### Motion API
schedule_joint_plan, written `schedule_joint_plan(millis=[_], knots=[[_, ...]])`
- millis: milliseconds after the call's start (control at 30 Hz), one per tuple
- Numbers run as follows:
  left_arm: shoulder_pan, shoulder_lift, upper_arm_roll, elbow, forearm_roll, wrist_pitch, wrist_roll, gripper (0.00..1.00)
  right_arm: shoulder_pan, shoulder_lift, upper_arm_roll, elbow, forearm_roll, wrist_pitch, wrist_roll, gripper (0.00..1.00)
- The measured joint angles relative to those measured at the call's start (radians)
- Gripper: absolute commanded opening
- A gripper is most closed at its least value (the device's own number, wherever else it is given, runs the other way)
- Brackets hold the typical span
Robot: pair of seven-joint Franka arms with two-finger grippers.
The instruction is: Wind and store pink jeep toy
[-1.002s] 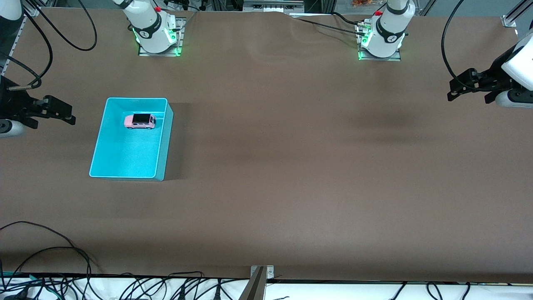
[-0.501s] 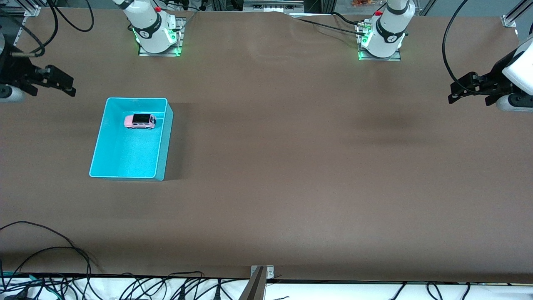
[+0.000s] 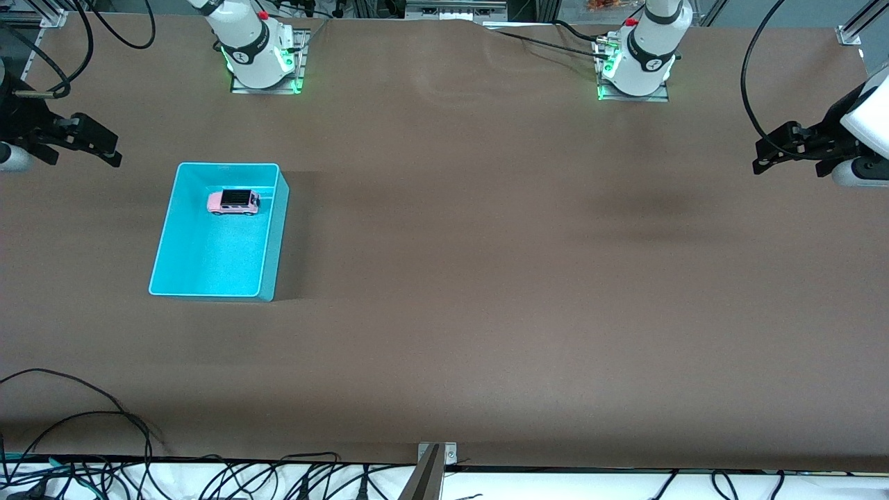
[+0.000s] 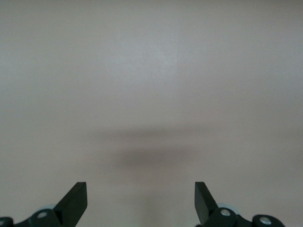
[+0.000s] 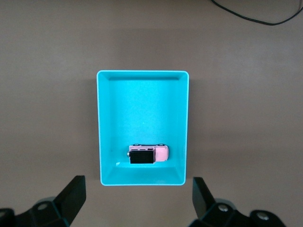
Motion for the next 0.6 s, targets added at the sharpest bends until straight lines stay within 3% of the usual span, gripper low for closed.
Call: schedule_joint_plan(millis=[601], knots=[[0.008, 0.000, 0.006, 0.001, 0.000, 0.000, 0.000, 1.00, 0.000, 0.012, 0.000, 0.000, 0.000, 0.002, 0.000, 1.00]])
